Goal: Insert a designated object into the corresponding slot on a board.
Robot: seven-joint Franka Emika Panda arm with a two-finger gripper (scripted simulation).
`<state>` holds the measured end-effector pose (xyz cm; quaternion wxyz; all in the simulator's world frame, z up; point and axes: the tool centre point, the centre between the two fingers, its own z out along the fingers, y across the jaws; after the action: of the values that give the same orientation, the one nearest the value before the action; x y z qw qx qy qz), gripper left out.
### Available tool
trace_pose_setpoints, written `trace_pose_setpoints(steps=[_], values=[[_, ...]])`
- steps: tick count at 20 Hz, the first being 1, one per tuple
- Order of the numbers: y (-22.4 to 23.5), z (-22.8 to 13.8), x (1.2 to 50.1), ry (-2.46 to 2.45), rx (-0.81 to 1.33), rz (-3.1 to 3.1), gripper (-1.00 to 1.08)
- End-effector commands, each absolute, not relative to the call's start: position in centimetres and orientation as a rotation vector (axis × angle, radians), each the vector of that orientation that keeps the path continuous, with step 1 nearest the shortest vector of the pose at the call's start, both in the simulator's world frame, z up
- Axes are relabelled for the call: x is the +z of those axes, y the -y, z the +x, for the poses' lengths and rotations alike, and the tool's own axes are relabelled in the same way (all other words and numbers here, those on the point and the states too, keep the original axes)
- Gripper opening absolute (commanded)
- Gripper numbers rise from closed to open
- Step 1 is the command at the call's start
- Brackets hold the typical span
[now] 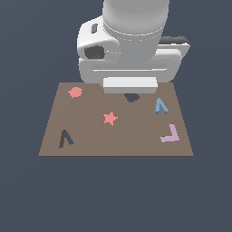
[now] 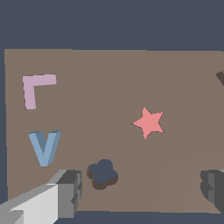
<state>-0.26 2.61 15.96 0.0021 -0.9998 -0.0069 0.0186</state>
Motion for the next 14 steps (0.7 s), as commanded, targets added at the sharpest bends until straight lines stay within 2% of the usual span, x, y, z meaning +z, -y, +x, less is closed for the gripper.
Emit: trace_pose_setpoints(steps=[1, 8, 14], values=[[-2.6, -0.3, 16.0, 0.022, 0.058, -3.137, 1.00], [-4.2, -0.6, 14.7, 0.027, 0.052, -3.137, 1.00], [-8.1, -1.4, 11.6, 0.041, 0.035, -3.137, 1.00]])
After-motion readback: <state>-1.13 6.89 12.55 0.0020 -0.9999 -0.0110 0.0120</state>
